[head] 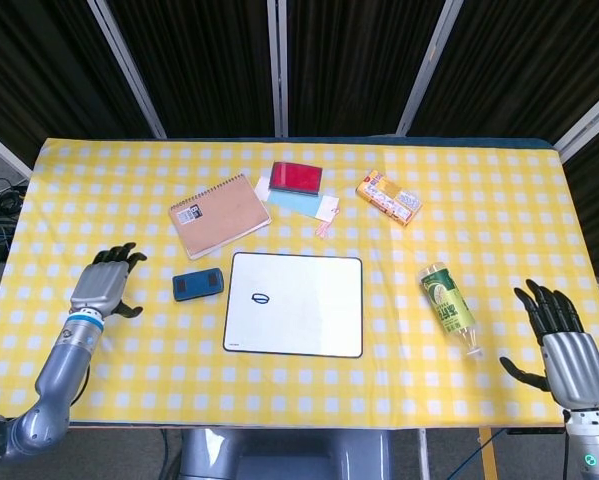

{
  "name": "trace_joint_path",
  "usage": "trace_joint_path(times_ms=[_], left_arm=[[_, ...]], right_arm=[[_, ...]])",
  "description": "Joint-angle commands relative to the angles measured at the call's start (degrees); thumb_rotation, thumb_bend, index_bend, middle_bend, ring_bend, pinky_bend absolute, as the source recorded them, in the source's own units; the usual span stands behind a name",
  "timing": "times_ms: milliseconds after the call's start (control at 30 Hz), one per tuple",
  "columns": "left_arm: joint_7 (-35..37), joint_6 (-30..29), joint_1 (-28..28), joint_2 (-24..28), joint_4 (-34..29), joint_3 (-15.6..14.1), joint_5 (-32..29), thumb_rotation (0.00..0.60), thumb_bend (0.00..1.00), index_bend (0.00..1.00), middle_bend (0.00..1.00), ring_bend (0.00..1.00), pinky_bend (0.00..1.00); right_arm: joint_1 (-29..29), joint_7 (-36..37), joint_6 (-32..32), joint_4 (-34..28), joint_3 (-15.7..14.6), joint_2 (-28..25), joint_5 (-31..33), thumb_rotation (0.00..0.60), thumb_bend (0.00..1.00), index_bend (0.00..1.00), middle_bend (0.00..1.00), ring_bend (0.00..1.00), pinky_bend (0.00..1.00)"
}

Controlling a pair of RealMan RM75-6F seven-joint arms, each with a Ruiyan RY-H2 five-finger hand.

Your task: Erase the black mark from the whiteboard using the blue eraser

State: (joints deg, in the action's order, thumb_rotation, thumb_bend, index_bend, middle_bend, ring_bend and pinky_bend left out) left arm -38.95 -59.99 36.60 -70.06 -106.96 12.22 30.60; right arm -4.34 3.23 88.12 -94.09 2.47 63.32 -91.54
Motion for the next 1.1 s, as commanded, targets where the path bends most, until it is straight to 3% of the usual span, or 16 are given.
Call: trace_joint_path(times_ms=[33, 267, 633, 867, 1100], left_arm=[[-2.89, -1.56, 3.46, -3.36, 0.64, -0.21, -4.67, 0.6, 0.22, 0.21, 0.0, 0.0, 0.07], [-6.9, -6.31, 7.21, -9.78, 5.17, -1.13, -8.1, 0.6, 0.29, 0.29, 0.0, 0.0, 0.07], [-9.42, -6.82, 10.71, -13.48, 9.37, -0.38, -13.08, 0.6, 0.29, 0.13, 0.0, 0.0, 0.07], [-10.53, -7.31, 12.32, -15.24, 10.36, -0.23, -14.45, 0.6, 0.29, 0.22, 0.0, 0.0, 0.07], [-12.0, -8.91, 13.48, -17.48, 12.34, -0.6, -15.29, 0.6, 0.29, 0.19, 0.0, 0.0, 0.07]], right_arm=[[-0.02, 0.36, 0.05, -0.1, -0.09, -0.11, -0.25, 0.6, 0.05, 0.0, 0.0, 0.0, 0.0], [0.1, 2.63, 0.55, -0.33, 0.06, -0.8, -0.41, 0.6, 0.05, 0.0, 0.0, 0.0, 0.0], [-0.05, 5.53, 0.59, -0.16, 0.28, -1.38, -0.4, 0.6, 0.05, 0.0, 0.0, 0.0, 0.0], [-0.23, 7.88, 0.59, 0.02, 0.52, -1.76, -0.33, 0.6, 0.05, 0.0, 0.0, 0.0, 0.0], [-0.26, 8.67, 1.3, -0.3, 0.19, -1.87, -1.84, 0.6, 0.05, 0.0, 0.0, 0.0, 0.0]])
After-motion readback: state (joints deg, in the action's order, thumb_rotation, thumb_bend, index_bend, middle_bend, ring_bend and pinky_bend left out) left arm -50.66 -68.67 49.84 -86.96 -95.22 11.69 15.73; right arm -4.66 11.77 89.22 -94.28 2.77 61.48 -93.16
